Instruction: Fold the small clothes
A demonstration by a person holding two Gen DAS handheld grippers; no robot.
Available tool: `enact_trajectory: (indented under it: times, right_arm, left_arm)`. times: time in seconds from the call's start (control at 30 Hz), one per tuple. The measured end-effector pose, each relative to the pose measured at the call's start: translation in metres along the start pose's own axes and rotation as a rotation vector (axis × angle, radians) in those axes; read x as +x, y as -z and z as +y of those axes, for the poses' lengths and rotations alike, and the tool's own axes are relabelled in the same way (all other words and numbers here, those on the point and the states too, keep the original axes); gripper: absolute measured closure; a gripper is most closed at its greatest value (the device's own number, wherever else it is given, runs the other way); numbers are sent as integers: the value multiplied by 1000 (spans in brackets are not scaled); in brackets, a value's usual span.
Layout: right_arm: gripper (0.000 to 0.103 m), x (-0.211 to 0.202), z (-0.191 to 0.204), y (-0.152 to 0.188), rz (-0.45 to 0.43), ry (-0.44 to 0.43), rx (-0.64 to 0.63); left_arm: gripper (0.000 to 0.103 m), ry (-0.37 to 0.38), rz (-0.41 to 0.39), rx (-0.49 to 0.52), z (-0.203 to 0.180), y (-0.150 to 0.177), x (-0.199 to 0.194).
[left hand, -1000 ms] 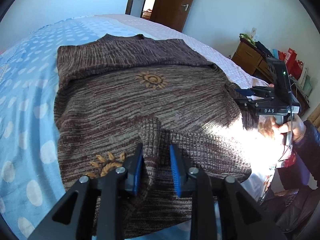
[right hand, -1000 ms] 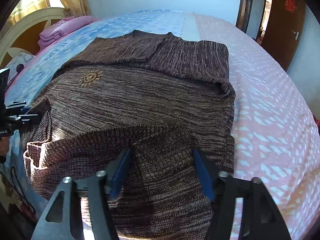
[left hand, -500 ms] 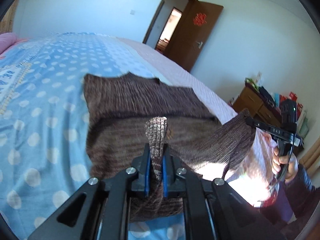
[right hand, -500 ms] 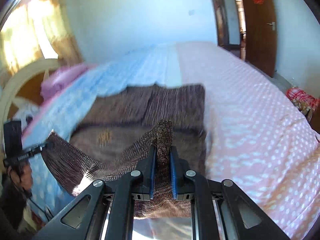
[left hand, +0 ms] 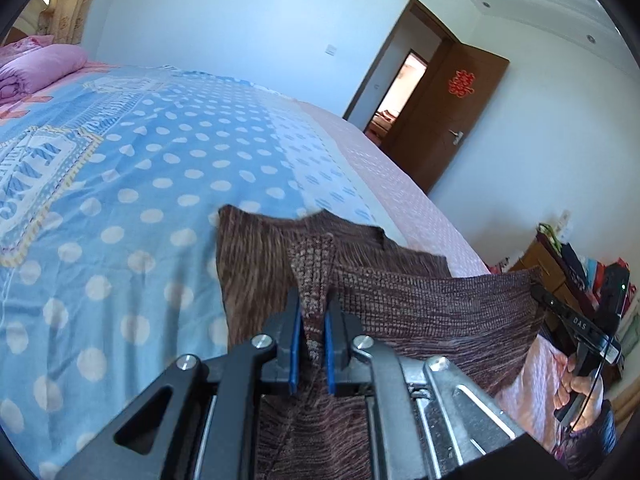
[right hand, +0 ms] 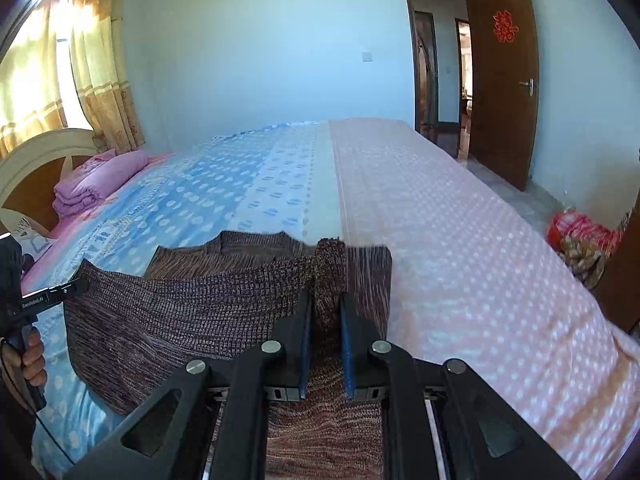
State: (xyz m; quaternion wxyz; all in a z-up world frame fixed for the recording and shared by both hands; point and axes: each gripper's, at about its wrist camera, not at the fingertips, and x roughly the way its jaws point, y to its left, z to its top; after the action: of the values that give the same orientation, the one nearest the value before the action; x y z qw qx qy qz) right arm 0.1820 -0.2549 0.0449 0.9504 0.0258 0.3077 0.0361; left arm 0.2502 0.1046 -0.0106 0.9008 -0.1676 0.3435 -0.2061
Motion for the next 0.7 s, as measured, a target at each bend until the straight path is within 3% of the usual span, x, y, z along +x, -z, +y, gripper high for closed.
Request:
enact_trajectory:
  times: [0.37, 0.47, 0.7]
  right_arm:
    - [90, 106, -4, -59, -30, 82, -50]
    - [90, 139, -5, -60, -42, 142, -84]
    - [90, 219, -31, -33, 90, 191, -6]
  left_arm:
    - [93, -60, -39, -56, 24, -59, 66]
    - [93, -86, -44, -63, 29, -66, 90]
    - [93, -229, 65, -52, 41, -44, 160]
